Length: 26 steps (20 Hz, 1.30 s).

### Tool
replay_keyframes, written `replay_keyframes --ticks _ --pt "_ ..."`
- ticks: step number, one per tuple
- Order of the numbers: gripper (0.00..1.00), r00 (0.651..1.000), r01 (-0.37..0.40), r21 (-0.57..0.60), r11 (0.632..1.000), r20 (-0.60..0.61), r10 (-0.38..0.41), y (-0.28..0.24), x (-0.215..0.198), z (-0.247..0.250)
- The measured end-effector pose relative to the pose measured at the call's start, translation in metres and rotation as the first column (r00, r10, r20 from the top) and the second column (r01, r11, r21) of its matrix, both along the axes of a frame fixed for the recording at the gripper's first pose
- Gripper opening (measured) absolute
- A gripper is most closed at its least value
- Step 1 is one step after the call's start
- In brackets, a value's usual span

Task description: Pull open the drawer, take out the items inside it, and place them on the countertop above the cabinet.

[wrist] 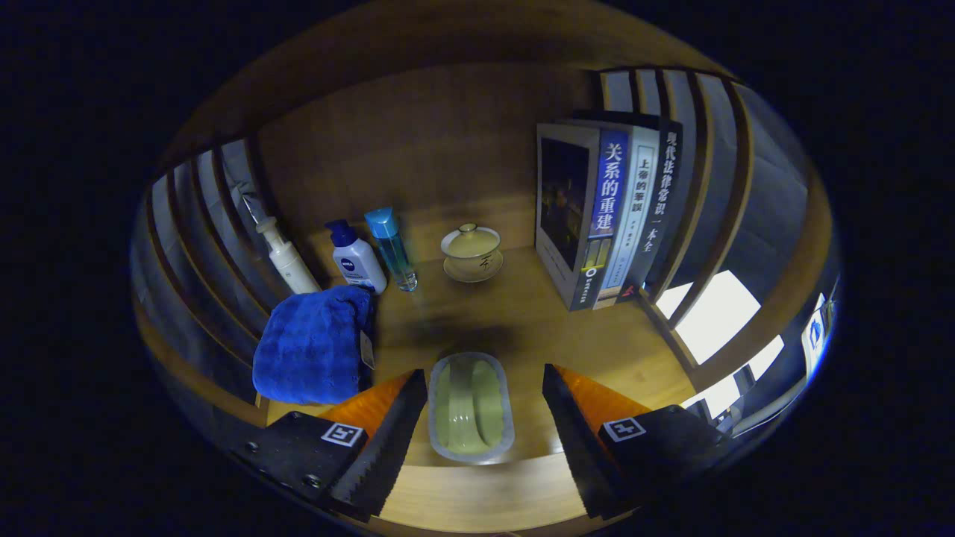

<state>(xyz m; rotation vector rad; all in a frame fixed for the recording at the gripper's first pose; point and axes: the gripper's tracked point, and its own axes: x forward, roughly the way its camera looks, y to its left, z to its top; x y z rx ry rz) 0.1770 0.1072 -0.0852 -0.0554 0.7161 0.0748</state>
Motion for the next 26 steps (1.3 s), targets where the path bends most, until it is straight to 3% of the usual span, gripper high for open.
replay_keyframes --ticks 7,16,26 --pt "0.99 0.991 -0.039 0.061 0.997 0.133 0.03 -0.002 -0.065 0.032" --pt "0.99 0.945 -0.093 0.02 0.995 0.317 0.082 -0.008 -0.153 0.045" --pt "0.99 0.902 -0.105 -0.036 0.994 0.418 0.111 -0.041 -0.26 -0.005"
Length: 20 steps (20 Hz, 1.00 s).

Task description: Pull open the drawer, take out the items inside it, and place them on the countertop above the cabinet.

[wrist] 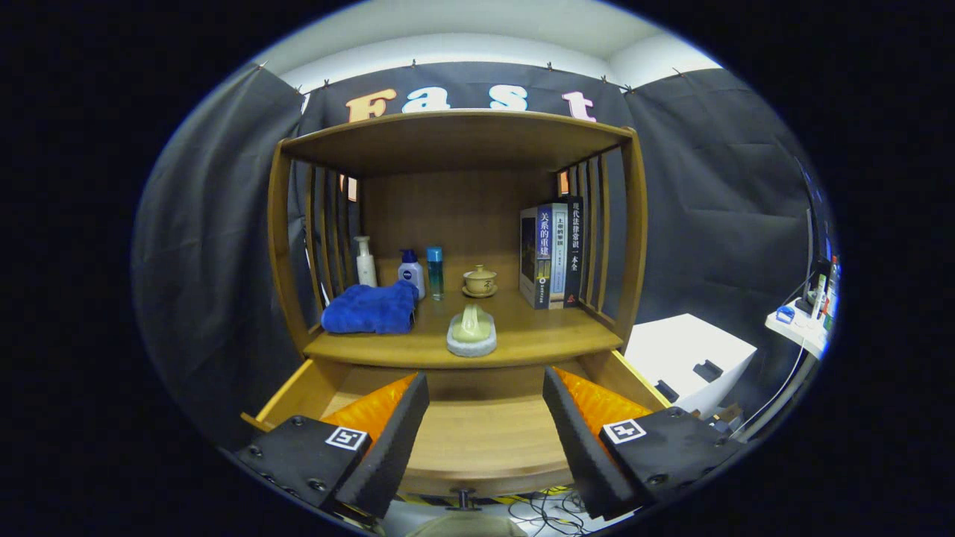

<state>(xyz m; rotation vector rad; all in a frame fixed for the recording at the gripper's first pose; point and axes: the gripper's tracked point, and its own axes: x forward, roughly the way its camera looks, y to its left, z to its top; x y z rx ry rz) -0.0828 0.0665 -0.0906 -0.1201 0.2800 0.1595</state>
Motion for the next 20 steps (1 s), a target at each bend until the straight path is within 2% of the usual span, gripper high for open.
replay_keyframes --ticks 3,6,12,20 --pt "0.99 0.999 -0.048 0.028 0.998 0.005 0.048 0.002 -0.02 -0.022" --pt "0.99 0.998 -0.06 0.026 0.998 0.013 0.06 -0.004 -0.033 -0.04" --pt "0.99 0.999 -0.049 0.027 0.998 -0.016 0.05 -0.016 -0.051 -0.08" --pt "0.99 0.998 -0.03 0.013 0.999 -0.046 0.031 -0.029 -0.05 -0.112"
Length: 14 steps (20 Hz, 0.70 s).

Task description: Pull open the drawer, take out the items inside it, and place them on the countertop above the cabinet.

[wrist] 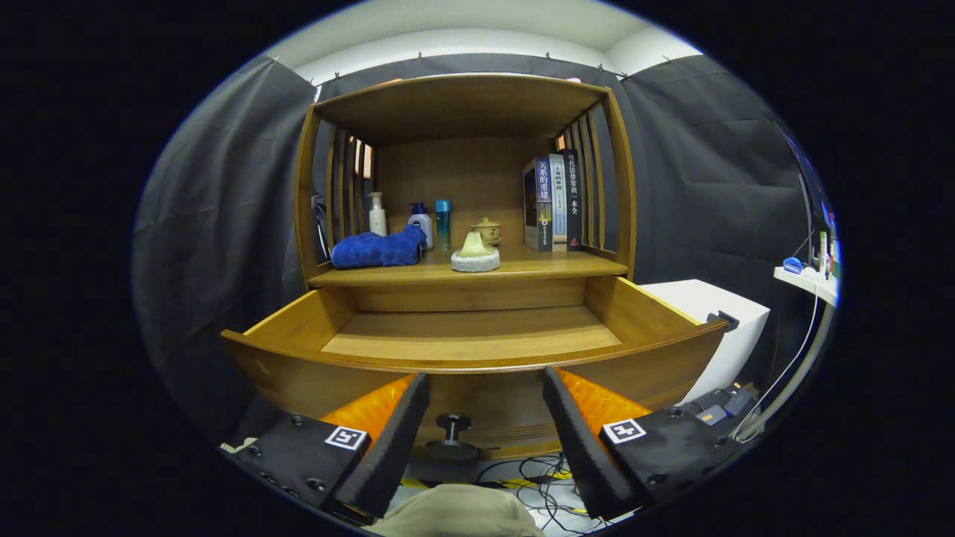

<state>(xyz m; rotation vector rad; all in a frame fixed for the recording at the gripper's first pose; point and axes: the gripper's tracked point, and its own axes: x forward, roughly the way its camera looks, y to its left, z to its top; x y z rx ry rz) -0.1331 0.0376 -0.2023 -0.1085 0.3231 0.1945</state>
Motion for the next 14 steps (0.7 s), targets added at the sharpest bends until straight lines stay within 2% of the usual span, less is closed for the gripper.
replay_keyframes --ticks 6,14 --pt "0.99 1.0 0.0 -0.014 1.0 0.0 0.0 0.0 0.001 -0.007" --pt "0.98 1.0 -0.019 -0.027 0.999 -0.006 0.019 0.01 0.023 -0.011"
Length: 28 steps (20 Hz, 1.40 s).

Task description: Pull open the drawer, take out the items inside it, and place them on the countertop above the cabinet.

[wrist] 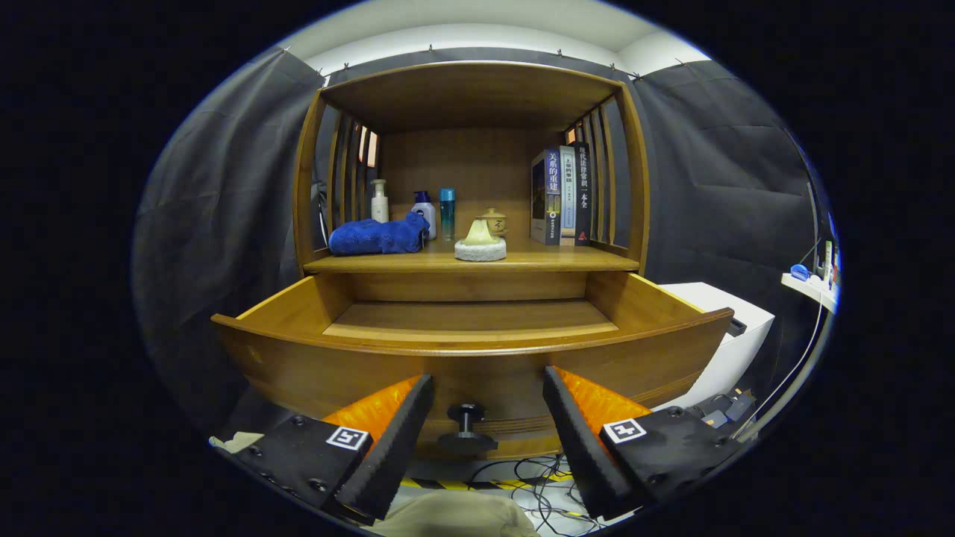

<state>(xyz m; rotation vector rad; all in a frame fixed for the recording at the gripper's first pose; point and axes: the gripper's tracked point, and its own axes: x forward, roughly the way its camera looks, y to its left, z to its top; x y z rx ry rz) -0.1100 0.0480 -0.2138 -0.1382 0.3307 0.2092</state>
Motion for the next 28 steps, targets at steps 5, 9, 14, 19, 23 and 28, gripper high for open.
replay_keyframes --ticks 5,9,14,19,23,28 --pt "0.98 1.0 0.005 0.002 1.0 -0.016 -0.005 0.004 0.017 -0.002" --pt "0.98 1.0 0.006 -0.003 1.0 -0.017 -0.006 0.011 0.044 0.0" --pt "0.98 1.0 0.007 -0.012 1.0 -0.022 -0.007 0.02 0.081 -0.002" --pt "0.98 1.0 0.006 -0.018 1.0 -0.021 -0.006 0.025 0.108 -0.003" --pt "0.98 1.0 0.008 -0.025 1.0 -0.022 -0.009 0.03 0.128 -0.005" --pt "0.98 0.999 0.024 -0.007 1.0 -0.025 -0.024 0.037 0.146 -0.008"
